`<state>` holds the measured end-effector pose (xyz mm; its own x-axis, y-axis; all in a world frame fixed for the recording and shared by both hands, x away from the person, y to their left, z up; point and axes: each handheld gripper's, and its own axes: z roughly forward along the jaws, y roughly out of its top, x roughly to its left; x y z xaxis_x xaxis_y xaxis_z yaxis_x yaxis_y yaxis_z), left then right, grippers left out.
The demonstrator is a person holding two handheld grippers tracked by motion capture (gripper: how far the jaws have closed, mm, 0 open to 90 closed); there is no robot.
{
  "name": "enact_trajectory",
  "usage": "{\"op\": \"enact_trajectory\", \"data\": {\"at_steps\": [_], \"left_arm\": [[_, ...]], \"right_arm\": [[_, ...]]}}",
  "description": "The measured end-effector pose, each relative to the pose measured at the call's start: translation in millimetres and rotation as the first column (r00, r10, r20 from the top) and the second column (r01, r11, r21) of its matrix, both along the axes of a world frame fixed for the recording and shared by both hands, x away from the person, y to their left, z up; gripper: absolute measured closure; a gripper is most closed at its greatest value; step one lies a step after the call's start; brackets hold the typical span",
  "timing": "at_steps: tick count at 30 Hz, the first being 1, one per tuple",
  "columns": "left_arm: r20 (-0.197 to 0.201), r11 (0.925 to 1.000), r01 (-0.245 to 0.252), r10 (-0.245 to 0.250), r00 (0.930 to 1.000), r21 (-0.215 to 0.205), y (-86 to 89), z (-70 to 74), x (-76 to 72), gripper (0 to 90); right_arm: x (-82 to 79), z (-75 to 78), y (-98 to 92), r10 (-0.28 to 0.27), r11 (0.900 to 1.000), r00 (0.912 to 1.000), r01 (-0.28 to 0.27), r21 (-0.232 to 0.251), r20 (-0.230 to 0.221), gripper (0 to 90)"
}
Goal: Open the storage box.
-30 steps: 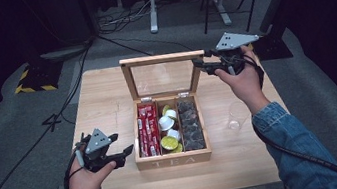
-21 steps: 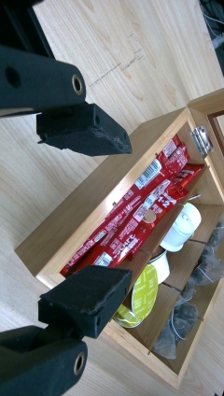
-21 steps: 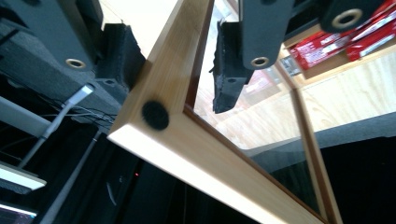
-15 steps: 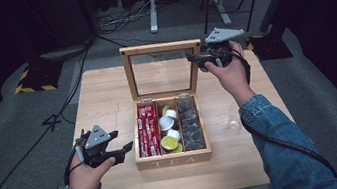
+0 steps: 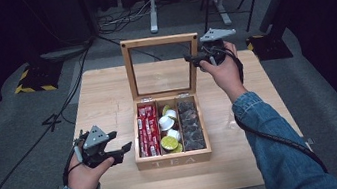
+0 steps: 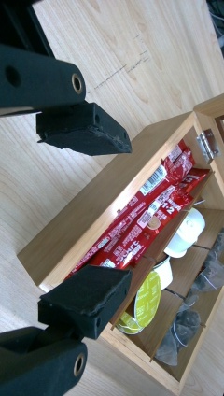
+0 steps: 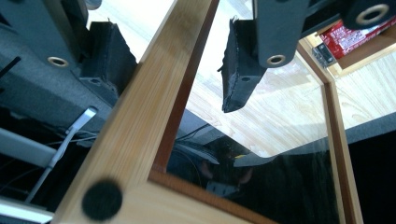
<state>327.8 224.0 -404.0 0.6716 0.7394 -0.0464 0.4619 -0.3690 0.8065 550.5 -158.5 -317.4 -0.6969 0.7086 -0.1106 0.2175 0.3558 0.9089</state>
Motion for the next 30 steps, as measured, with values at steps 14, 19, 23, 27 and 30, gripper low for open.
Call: {"op": "enact_trajectory", "data": {"at_steps": [14, 19, 23, 27, 30], "left_arm": [[-0.005, 0.9999, 0.004, -0.004, 1.0000, -0.010, 0.2, -0.6, 0.3, 33.8], [-0.006, 0.9999, -0.001, 0.001, 1.0000, -0.014, -0.2, -0.8, 0.4, 33.8], [-0.009, 0.9999, 0.000, 0.000, 1.0000, -0.013, -0.2, -0.8, 0.5, 33.8], [-0.012, 0.9999, -0.002, 0.002, 0.9999, -0.017, 0.2, -0.9, 0.4, 33.8], [-0.007, 0.9999, -0.003, 0.003, 1.0000, -0.010, 1.5, -0.5, 0.5, 33.8]], "right_arm": [[12.8, -18.0, -0.9, -0.029, 1.000, 0.9973, 0.028, -0.006, -0.068, 43.4], [14.6, -24.8, -2.4, -0.039, 0.999, 0.9958, 0.038, -0.013, -0.083, 40.5], [14.9, -27.3, -5.0, -0.033, 0.999, 0.9941, 0.032, -0.006, -0.103, 41.1], [14.5, -27.7, -7.5, -0.037, 0.999, 0.9929, 0.037, 0.004, -0.113, 37.3], [12.7, -26.1, -9.7, -0.035, 0.999, 0.9933, 0.036, 0.010, -0.110, 35.3]]}}
